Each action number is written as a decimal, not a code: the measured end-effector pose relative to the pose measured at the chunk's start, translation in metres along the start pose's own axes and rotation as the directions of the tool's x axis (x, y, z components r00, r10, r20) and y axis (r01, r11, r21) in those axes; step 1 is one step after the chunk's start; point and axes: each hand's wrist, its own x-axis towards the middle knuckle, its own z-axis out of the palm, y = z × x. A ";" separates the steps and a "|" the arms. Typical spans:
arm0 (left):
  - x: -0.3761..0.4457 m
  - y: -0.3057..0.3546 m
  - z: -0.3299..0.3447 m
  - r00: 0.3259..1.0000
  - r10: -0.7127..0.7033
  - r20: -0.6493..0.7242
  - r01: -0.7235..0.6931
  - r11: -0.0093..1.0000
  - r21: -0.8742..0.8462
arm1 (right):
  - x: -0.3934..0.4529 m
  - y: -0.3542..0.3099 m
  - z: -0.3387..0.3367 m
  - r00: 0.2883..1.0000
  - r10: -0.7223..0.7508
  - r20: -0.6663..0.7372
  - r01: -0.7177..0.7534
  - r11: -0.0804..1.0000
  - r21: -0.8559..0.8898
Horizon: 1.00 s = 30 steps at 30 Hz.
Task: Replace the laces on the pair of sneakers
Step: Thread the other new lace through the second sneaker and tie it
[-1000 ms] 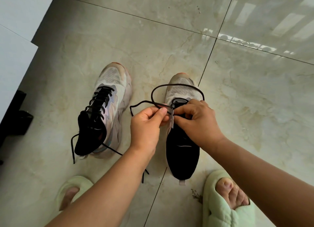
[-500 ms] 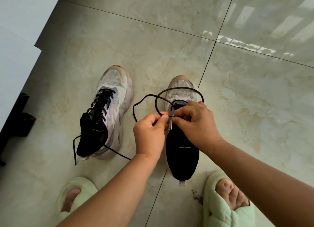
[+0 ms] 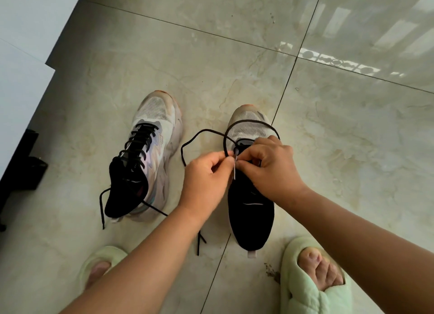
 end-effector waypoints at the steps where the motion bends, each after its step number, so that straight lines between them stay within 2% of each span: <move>1: -0.004 0.000 -0.001 0.998 0.016 0.061 -0.016 1.000 0.009 | 0.000 0.000 0.000 1.000 -0.007 0.002 0.007 1.000 0.016; 3: -0.012 0.000 0.000 0.986 0.022 0.163 -0.042 0.992 0.120 | 0.000 -0.001 -0.001 1.000 -0.014 0.009 0.014 0.999 0.044; 4: -0.015 -0.002 0.003 0.985 0.017 0.169 -0.053 0.976 0.212 | 0.001 -0.001 -0.002 1.000 -0.014 0.013 0.013 0.999 0.051; 6: -0.017 -0.007 0.009 0.998 0.018 0.067 -0.038 0.945 0.324 | 0.000 -0.003 -0.004 0.999 -0.019 0.042 0.017 0.999 0.044; 10: -0.012 -0.010 0.009 0.987 0.064 -0.150 -0.005 0.931 0.364 | -0.007 0.001 -0.023 0.998 -0.049 0.040 0.047 0.998 0.045; 12: -0.010 -0.011 0.005 0.980 0.092 -0.176 -0.018 0.923 0.383 | -0.014 0.007 -0.036 0.999 -0.002 -0.037 0.006 0.994 0.110; 14: -0.011 -0.011 0.004 0.984 0.100 -0.149 -0.031 0.914 0.404 | -0.017 0.009 -0.045 0.989 0.093 -0.113 -0.060 0.961 0.269; 16: -0.011 -0.011 0.005 0.987 0.102 -0.120 -0.042 0.906 0.422 | -0.016 0.004 -0.046 0.978 0.187 -0.093 -0.114 0.852 0.510; 19: -0.010 -0.011 0.007 0.989 0.098 -0.107 -0.044 0.906 0.420 | -0.010 -0.013 -0.040 0.985 0.173 0.028 -0.121 0.559 0.820; 21: -0.009 -0.011 0.007 0.992 0.084 -0.096 -0.037 0.909 0.415 | -0.006 -0.022 -0.037 0.983 0.132 0.125 -0.168 0.393 0.904; 22: -0.009 -0.011 0.007 0.993 0.073 -0.093 -0.029 0.914 0.404 | -0.005 -0.022 -0.037 0.977 0.131 0.168 -0.205 0.359 0.911; 23: -0.008 -0.011 0.007 0.993 0.068 -0.094 -0.025 0.919 0.395 | -0.006 -0.021 -0.037 0.969 0.147 0.199 -0.240 0.370 0.898; 24: -0.009 -0.011 0.008 0.992 0.073 -0.099 -0.029 0.920 0.390 | -0.007 -0.017 -0.038 0.963 0.173 0.207 -0.263 0.438 0.860; 25: -0.009 -0.011 0.008 0.991 0.080 -0.106 -0.033 0.920 0.391 | -0.009 -0.012 -0.039 0.962 0.196 0.191 -0.270 0.560 0.783; 27: -0.009 -0.011 0.008 0.988 0.086 -0.125 -0.030 0.917 0.398 | -0.014 0.005 -0.043 0.978 0.182 0.101 -0.209 0.850 0.485; 28: -0.009 -0.012 0.007 0.987 0.086 -0.136 -0.026 0.918 0.395 | -0.016 0.016 -0.047 0.990 0.134 0.046 -0.142 0.946 0.292; 30: -0.010 -0.012 0.006 0.985 0.075 -0.156 -0.009 0.923 0.386 | -0.019 0.036 -0.057 0.999 0.036 -0.038 -0.036 0.999 -0.018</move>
